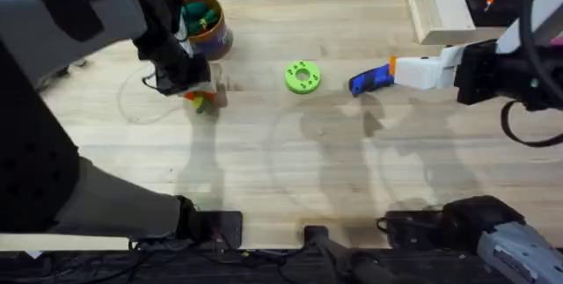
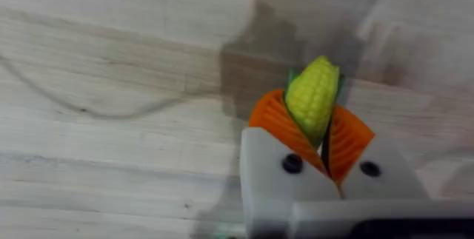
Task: Pick up the gripper from the table and insert it into the empty holder that is missing its gripper. Then pick up a screw, insert it into the mounting hole, and use the screwdriver to tighten it. Finally, clean up the table by picking up the vegetable and placing it into the bucket.
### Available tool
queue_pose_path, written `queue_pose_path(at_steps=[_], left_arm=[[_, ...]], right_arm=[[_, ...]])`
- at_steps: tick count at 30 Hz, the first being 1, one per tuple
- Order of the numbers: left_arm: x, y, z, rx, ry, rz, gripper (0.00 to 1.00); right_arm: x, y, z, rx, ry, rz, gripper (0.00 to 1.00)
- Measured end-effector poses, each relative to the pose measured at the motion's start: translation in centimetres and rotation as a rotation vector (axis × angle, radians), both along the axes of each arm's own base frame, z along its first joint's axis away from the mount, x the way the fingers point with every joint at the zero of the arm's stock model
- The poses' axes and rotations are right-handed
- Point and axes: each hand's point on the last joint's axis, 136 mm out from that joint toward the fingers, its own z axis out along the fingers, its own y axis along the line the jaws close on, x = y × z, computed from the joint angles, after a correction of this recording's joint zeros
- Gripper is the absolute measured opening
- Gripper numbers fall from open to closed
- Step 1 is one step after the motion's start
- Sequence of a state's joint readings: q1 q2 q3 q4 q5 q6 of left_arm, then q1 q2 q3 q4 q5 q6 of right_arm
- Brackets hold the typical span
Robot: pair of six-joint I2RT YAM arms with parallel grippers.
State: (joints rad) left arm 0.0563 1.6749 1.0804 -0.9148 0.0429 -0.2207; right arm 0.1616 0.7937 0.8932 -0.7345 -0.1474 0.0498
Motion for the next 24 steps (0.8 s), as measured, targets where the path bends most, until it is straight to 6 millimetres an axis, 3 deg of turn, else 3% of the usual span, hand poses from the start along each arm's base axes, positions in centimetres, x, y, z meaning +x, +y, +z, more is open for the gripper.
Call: queue_pose_path(at_steps=[2,9,14,18,24], left_arm=[[0.6,-0.1,1.4,-0.004,-0.005,-0.002,0.032],[5.5,0.1,8.8,0.003,-0.164,-0.024,0.032],[8.7,0.3,13.0,0.023,-0.314,-0.049,0.032],[10.8,0.7,14.8,0.051,-0.42,-0.063,0.032],[12.2,1.2,14.9,0.082,-0.459,-0.076,0.032]], right_arm=[[0.0,0.0,0.0,0.0,0.0,0.0,0.991],[0.0,0.0,0.0,0.0,0.0,0.0,0.991],[0.0,0.0,0.0,0.0,0.0,0.0,0.991],[0.0,0.0,0.0,0.0,0.001,0.0,0.991],[0.0,0.0,0.0,0.0,0.001,0.0,0.992]])
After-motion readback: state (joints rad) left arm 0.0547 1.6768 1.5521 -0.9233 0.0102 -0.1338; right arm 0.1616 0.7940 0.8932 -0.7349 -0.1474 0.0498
